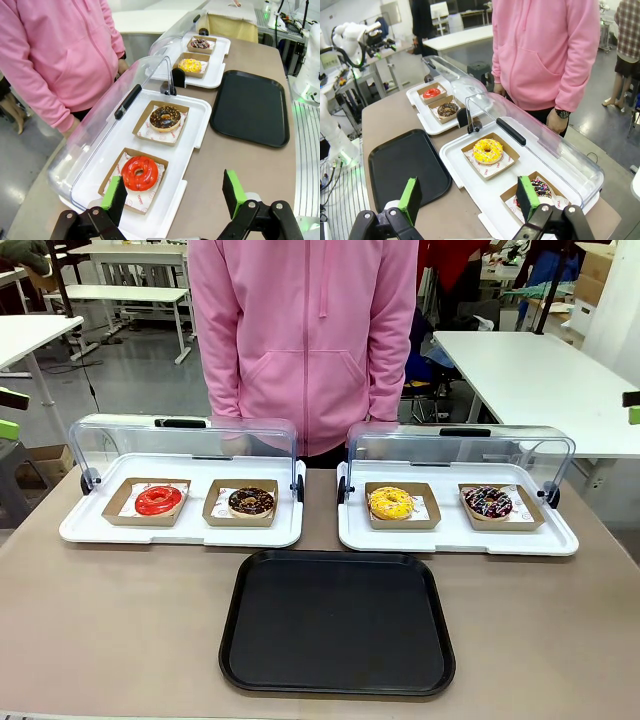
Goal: Move the first donut from the left to the tray.
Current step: Pick up the Paper togo box containing the Donut indicated by the person and place it on the Handle tray.
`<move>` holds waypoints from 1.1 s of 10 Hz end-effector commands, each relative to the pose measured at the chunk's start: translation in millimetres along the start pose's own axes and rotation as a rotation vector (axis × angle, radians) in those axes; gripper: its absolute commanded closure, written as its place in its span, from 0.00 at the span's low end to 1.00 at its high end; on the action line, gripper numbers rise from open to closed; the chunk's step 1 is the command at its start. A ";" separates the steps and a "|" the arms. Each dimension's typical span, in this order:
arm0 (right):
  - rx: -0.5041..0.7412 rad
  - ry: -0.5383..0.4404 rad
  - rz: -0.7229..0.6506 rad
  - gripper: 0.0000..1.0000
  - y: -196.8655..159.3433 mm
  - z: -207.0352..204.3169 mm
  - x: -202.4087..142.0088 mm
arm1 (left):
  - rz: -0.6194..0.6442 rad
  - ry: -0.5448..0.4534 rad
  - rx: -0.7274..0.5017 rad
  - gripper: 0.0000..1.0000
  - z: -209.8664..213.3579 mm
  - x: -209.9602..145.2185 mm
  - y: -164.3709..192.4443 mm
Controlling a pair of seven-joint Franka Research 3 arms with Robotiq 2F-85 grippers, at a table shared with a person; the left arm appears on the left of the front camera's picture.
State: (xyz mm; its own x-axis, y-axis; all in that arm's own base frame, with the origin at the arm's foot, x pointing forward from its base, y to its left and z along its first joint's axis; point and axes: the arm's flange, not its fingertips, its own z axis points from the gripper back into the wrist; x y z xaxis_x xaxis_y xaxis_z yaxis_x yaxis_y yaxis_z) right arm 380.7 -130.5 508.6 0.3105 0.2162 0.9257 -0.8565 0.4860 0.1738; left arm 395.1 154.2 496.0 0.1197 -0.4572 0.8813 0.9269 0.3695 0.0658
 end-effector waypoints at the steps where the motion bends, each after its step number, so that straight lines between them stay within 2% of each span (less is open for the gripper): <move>1: -0.001 -0.028 0.028 0.00 -4.7 -0.4 3.6 | -0.022 -0.028 0.001 0.00 0.7 0.5 3.7; 11: -0.001 -0.028 0.028 0.00 -4.7 -0.4 3.6 | -0.022 -0.028 0.001 0.00 0.7 0.5 3.7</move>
State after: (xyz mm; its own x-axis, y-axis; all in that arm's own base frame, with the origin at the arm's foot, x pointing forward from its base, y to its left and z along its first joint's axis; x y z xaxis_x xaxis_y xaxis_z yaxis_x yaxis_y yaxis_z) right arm 380.8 -130.6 508.6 0.3101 0.2165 0.9257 -0.8566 0.4860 0.1733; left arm 395.1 154.2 496.0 0.1197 -0.4572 0.8813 0.9269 0.3695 0.0658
